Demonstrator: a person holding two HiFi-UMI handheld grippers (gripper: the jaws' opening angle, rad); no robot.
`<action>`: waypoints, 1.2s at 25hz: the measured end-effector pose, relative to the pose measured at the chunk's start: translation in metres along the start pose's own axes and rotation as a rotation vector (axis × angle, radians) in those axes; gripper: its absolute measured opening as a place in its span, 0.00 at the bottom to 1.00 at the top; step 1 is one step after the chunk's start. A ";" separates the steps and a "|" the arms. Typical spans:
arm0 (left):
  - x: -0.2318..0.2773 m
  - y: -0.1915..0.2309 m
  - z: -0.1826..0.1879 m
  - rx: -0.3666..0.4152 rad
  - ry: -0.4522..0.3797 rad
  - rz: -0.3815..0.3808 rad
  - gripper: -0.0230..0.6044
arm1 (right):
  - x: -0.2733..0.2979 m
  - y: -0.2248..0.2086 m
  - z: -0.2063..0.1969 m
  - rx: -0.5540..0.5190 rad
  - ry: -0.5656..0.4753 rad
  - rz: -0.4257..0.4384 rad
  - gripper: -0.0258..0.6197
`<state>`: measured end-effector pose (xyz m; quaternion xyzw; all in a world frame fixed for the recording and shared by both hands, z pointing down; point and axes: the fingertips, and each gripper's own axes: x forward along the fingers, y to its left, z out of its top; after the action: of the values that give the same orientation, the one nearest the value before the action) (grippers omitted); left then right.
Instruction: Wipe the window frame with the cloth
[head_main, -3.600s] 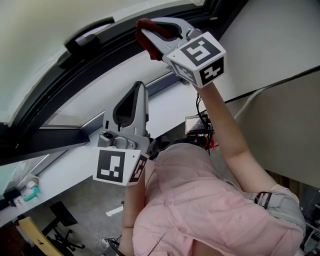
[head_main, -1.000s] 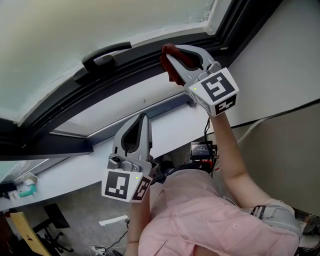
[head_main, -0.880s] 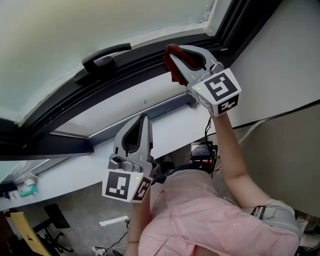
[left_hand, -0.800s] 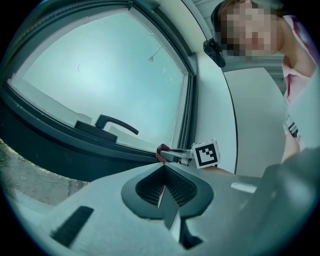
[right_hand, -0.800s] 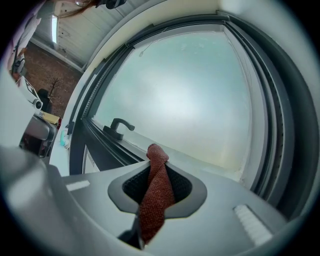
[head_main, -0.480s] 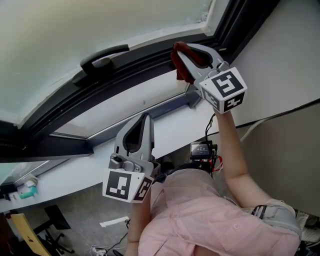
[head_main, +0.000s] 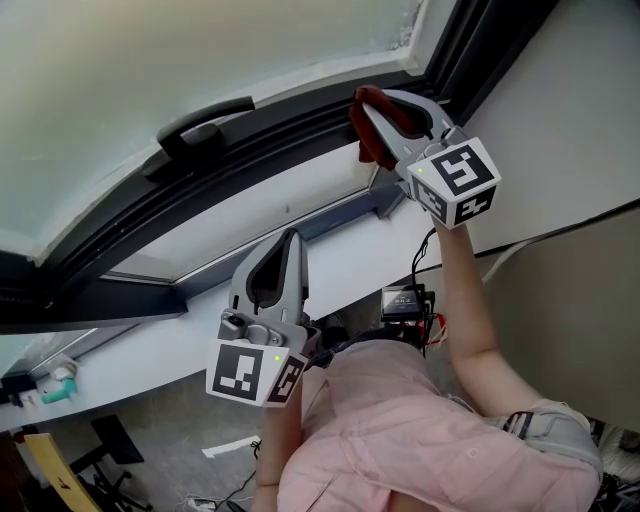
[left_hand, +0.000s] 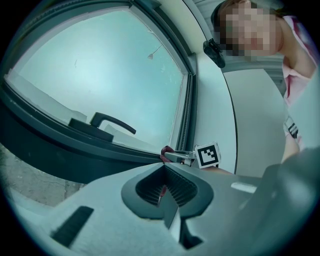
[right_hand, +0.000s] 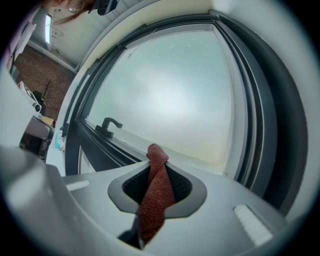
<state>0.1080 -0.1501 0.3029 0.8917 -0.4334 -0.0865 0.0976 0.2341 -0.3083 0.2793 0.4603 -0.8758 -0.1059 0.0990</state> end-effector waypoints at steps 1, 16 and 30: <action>0.001 0.000 0.000 0.000 0.000 -0.001 0.03 | -0.001 -0.003 -0.001 0.000 0.002 -0.005 0.13; 0.000 0.000 0.004 -0.009 -0.005 -0.004 0.03 | -0.016 -0.043 -0.013 0.008 0.024 -0.108 0.13; -0.049 0.012 0.007 -0.015 -0.025 0.083 0.03 | -0.023 -0.061 -0.017 0.003 0.048 -0.239 0.13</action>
<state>0.0670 -0.1195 0.3022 0.8709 -0.4707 -0.0968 0.1026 0.2998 -0.3245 0.2767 0.5641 -0.8122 -0.1045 0.1060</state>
